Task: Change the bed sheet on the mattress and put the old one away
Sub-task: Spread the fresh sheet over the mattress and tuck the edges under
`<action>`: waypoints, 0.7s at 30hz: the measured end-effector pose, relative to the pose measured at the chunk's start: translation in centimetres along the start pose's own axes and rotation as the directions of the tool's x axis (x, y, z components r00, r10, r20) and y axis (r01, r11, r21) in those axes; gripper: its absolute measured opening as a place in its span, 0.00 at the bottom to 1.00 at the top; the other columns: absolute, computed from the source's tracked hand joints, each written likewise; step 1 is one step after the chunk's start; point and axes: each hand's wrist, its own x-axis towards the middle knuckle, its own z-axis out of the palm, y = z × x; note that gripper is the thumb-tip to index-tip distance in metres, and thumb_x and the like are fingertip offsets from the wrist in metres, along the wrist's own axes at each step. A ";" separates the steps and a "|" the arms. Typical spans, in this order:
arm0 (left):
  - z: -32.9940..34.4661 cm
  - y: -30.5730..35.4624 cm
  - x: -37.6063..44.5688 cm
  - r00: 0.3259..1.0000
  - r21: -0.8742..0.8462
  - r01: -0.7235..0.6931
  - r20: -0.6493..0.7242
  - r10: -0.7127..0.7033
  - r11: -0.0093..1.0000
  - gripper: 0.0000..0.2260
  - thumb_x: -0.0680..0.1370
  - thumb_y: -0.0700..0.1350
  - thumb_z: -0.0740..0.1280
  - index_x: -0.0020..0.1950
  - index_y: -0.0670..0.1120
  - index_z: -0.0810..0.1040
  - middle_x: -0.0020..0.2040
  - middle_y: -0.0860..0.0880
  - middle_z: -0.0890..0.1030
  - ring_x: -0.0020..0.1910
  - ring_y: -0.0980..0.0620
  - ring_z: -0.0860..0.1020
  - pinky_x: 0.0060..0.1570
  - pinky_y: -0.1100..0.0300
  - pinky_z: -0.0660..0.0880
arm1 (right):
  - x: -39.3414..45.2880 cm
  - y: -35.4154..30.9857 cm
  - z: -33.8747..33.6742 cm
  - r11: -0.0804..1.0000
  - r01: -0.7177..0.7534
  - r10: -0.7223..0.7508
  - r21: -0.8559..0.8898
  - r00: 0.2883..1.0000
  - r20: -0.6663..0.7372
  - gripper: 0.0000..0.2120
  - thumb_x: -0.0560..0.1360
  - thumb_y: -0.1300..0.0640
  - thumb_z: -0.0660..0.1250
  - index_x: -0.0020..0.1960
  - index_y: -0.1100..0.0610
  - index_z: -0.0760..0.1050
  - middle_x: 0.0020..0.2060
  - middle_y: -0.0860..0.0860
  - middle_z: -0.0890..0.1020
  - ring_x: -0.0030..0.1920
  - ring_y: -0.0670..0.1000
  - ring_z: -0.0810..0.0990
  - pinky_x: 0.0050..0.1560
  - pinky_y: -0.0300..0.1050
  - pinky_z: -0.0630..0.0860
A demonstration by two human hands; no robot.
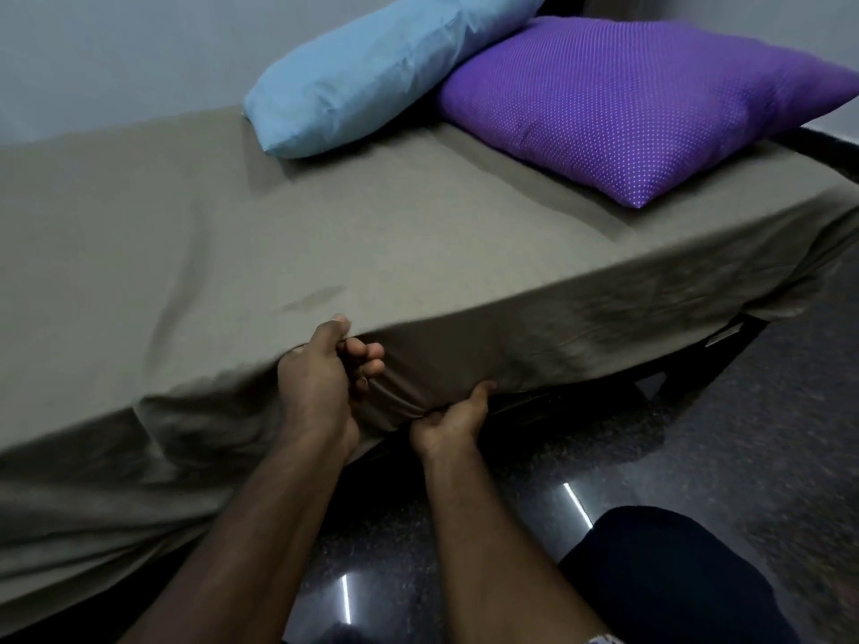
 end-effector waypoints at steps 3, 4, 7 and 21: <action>0.3 0.6 0.1 0.999 -0.035 0.032 0.005 -0.032 0.999 0.17 0.80 0.47 0.65 0.32 0.45 0.72 0.27 0.47 0.80 0.22 0.55 0.75 0.22 0.67 0.65 | -0.3 -0.9 -1.1 0.995 0.003 -0.007 -0.104 0.999 -0.042 0.30 0.80 0.32 0.53 0.60 0.56 0.77 0.57 0.58 0.80 0.57 0.59 0.79 0.70 0.60 0.69; 0.3 0.7 0.1 0.999 -0.035 0.046 0.008 -0.046 0.998 0.16 0.80 0.47 0.65 0.32 0.45 0.72 0.27 0.47 0.80 0.22 0.55 0.75 0.22 0.68 0.65 | -0.6 -0.9 -1.7 0.990 0.000 -0.009 -0.142 0.998 -0.061 0.27 0.81 0.35 0.54 0.61 0.56 0.77 0.58 0.58 0.80 0.55 0.58 0.79 0.69 0.60 0.70; 0.1 1.0 0.1 0.996 -0.041 0.089 0.022 -0.088 0.995 0.16 0.80 0.47 0.65 0.33 0.45 0.73 0.28 0.47 0.81 0.22 0.55 0.75 0.21 0.69 0.64 | -1.7 -0.4 -3.0 0.961 0.010 -0.052 -0.277 0.988 -0.145 0.22 0.84 0.43 0.56 0.62 0.59 0.76 0.61 0.60 0.80 0.51 0.57 0.81 0.55 0.55 0.78; -12.3 1.9 0.1 0.975 -0.090 0.170 -0.131 -0.181 0.981 0.19 0.79 0.61 0.64 0.46 0.45 0.76 0.41 0.46 0.85 0.31 0.52 0.84 0.25 0.67 0.71 | -5.0 7.3 -1.8 0.972 -0.145 0.115 -0.183 0.979 -0.167 0.33 0.81 0.38 0.54 0.76 0.60 0.64 0.73 0.58 0.69 0.75 0.59 0.66 0.78 0.55 0.58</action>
